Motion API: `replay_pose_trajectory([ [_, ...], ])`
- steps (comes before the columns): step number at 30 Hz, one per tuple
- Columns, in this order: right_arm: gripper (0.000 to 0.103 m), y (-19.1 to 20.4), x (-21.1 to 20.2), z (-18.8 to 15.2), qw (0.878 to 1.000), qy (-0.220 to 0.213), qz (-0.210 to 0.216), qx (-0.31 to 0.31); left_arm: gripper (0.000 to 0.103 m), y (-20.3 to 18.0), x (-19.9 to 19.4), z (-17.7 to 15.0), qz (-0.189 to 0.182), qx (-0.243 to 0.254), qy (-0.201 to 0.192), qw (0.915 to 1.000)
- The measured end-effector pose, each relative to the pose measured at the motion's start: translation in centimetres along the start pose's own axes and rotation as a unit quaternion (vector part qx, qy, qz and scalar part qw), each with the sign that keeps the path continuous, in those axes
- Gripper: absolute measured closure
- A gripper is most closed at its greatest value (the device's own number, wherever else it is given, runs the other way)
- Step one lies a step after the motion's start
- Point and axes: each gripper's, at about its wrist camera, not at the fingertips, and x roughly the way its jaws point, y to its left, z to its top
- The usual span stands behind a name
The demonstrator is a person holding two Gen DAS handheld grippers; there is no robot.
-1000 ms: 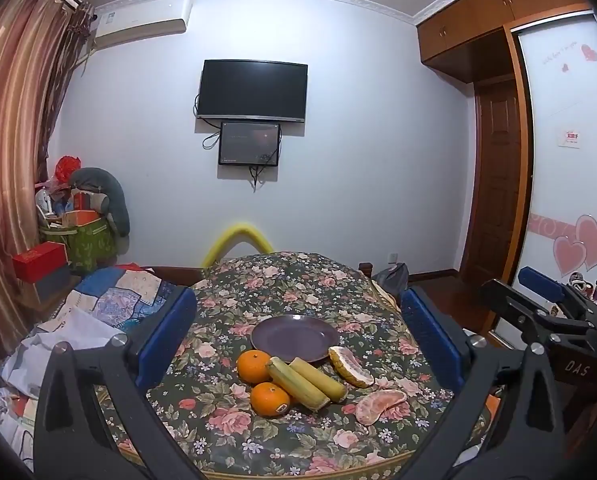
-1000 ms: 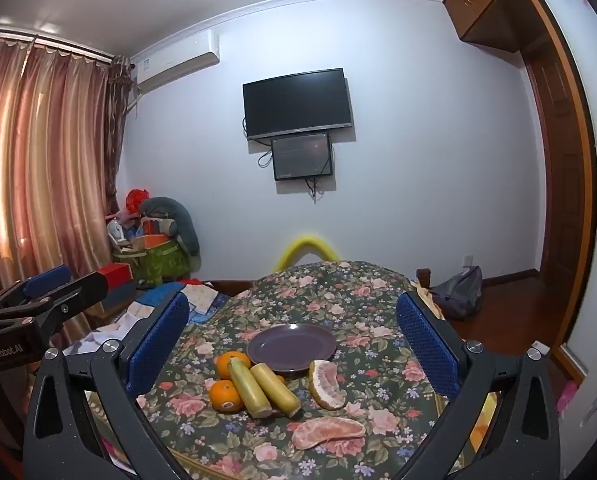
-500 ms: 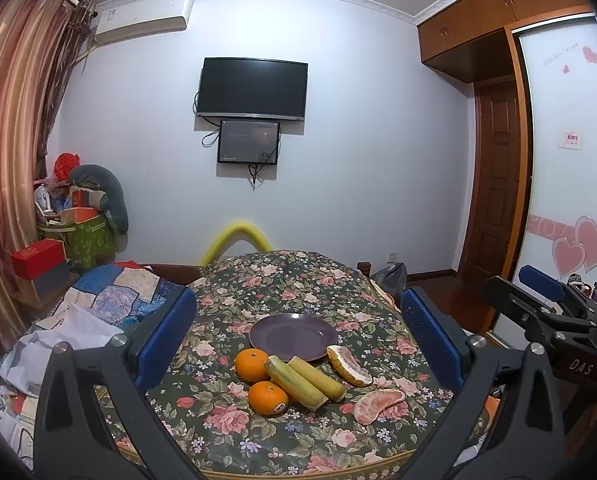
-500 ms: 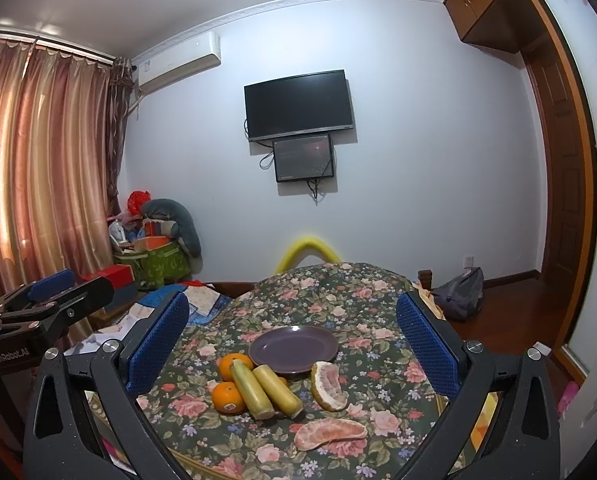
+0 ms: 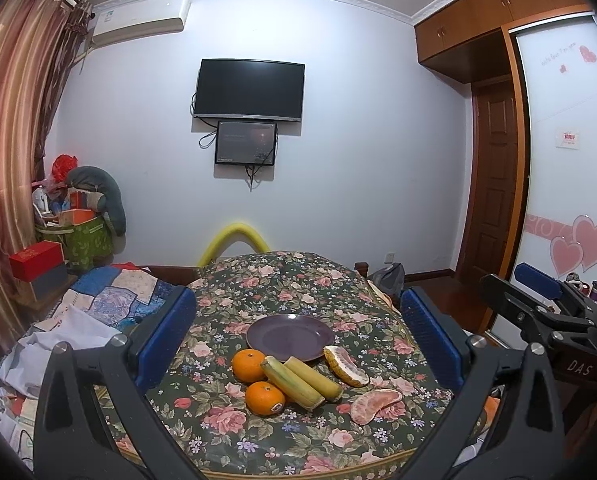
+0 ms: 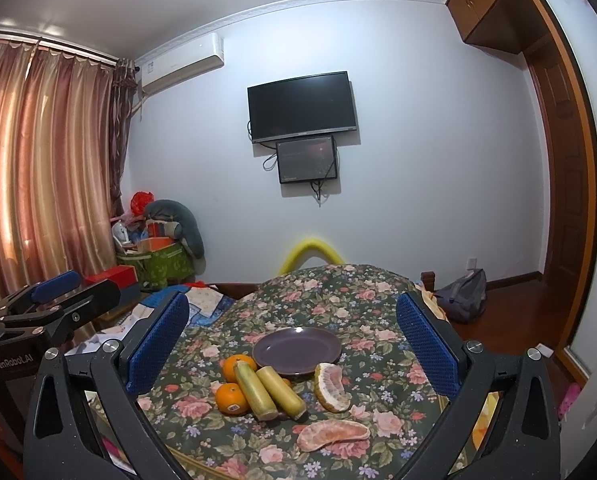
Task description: Organize fruits
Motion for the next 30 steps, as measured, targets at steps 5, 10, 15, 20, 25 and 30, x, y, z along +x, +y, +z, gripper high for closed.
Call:
replay_pose_trajectory([
  [5, 0.0, -0.08, -0.03, -0.12, 1.0, 0.0, 0.0, 0.001, 0.0, 0.0, -0.09, 0.05, -0.001, 0.0, -0.002, 1.0],
  [10, 0.0, -0.12, -0.04, -0.1, 1.0, 0.0, 0.0, 0.001, 0.0, -0.07, -0.23, 0.04, -0.001, 0.001, -0.001, 1.0],
  [15, 0.0, -0.19, -0.06, -0.1, 1.0, 0.0, -0.001, 0.001, 0.0, -0.1, -0.25, 0.11, -0.002, 0.002, -0.001, 1.0],
  [20, 0.0, -0.24, -0.12, -0.11, 1.0, -0.001, -0.001, 0.001, 0.0, -0.13, -0.24, 0.06, -0.002, 0.002, -0.001, 1.0],
  [25, 0.0, -0.26, -0.16, -0.14, 1.0, -0.001, -0.002, -0.001, 0.0, -0.2, -0.25, 0.07, -0.001, 0.002, -0.003, 1.0],
  [30, 0.0, -0.35, -0.22, -0.16, 1.0, 0.001, -0.002, 0.0, 0.0, -0.18, -0.22, 0.06, -0.001, 0.003, -0.003, 1.0],
])
